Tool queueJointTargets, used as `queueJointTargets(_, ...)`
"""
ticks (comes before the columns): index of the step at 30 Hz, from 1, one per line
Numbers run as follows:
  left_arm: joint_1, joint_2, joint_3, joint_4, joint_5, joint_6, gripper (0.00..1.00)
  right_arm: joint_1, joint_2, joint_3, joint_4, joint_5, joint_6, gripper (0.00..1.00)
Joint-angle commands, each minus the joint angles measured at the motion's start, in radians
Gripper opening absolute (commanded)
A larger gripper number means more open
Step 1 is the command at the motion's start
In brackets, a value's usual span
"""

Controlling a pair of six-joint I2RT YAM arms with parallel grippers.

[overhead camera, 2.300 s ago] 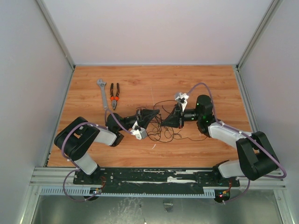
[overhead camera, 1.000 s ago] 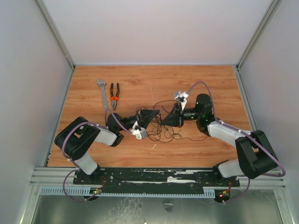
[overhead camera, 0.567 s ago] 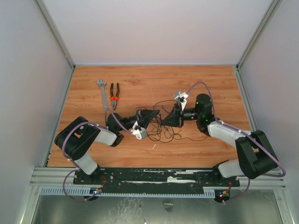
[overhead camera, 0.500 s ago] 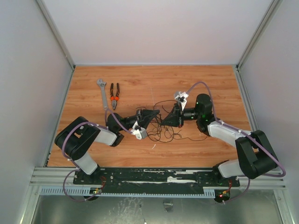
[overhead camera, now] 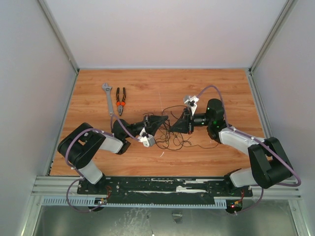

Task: Zip-tie the wires
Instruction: Tie the cable at the center of the board.

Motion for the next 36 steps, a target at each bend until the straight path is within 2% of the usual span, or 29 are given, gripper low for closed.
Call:
queueJointTargets(1,-0.012,0.003,-0.003,0.271,-0.008,0.025,0.00,-0.008,-0.005,0.026,0.015,-0.039,0.038,0.00)
queueJointTargets(9,-0.015,0.000,-0.005,0.280,-0.006,0.032,0.00,-0.009,-0.006,0.072,-0.100,-0.039,0.013,0.00)
queueJointTargets(36,-0.018,-0.013,0.002,0.281,-0.006,0.041,0.00,-0.028,-0.011,0.103,-0.216,-0.054,-0.010,0.00)
